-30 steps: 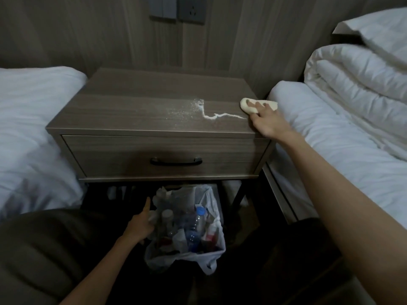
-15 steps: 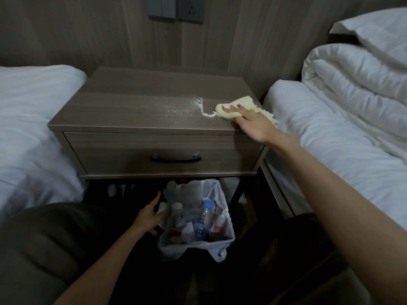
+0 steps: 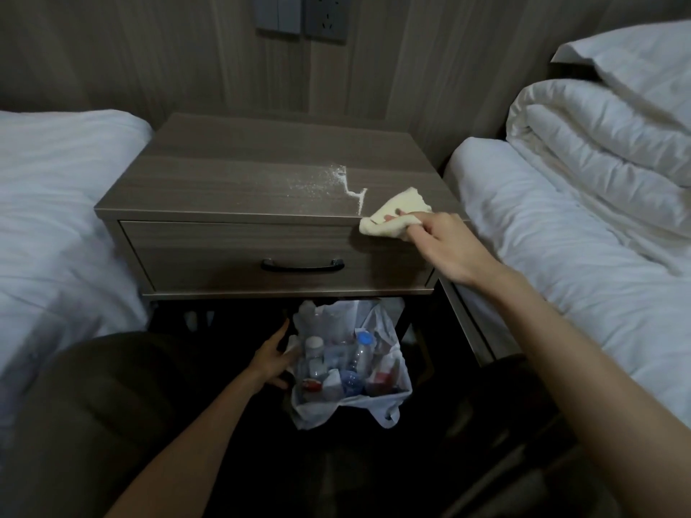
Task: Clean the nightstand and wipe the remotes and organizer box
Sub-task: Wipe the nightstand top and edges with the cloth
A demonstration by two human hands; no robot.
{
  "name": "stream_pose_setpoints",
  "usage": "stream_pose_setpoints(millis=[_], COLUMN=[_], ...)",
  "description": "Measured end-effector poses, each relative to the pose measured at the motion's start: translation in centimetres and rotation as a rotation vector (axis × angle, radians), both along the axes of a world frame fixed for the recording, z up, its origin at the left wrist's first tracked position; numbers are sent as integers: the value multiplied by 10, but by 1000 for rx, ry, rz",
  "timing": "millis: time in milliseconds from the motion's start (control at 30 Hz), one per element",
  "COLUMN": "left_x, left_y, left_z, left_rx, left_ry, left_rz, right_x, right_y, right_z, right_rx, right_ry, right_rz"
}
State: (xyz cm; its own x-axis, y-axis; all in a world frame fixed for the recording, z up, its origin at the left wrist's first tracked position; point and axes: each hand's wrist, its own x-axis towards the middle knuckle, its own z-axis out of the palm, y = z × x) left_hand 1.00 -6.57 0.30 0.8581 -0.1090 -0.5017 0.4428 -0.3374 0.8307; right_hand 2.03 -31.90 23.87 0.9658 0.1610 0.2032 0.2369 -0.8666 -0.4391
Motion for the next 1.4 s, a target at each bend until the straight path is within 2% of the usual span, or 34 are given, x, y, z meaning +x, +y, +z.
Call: stream_pose_setpoints(millis=[100,200,300,400,533,633,867,1033,1400], left_x=[-3,-5,-6,-4,-1,1,1,5,5], left_y=[0,0,0,0,0,4,4,10,9], left_z=[1,0,-1,-4,-8,-13,-25,-29,-24], left_rx=[-11,-21,-31,16,127,119,55,36,38], left_ry=[-3,9,2,-63,-142,-119,-68,-9,-92], left_rz=[9,20,28,3,-103,-126,-72,-120,-68], right_x=[-4,4,27,59,109,135,182,199,118], right_y=[-2,-5,-3,5,18,26,45,56,44], right_z=[12,27,32,27,16,4,5,6,4], right_rx=[26,100,36,-37,-1,-20,69,10,81], right_ry=[-170,-365,-410,-331,-55,108,178,216,200], right_rz=[-46,-195,-257,-252,-168,-99,-70,-23,214])
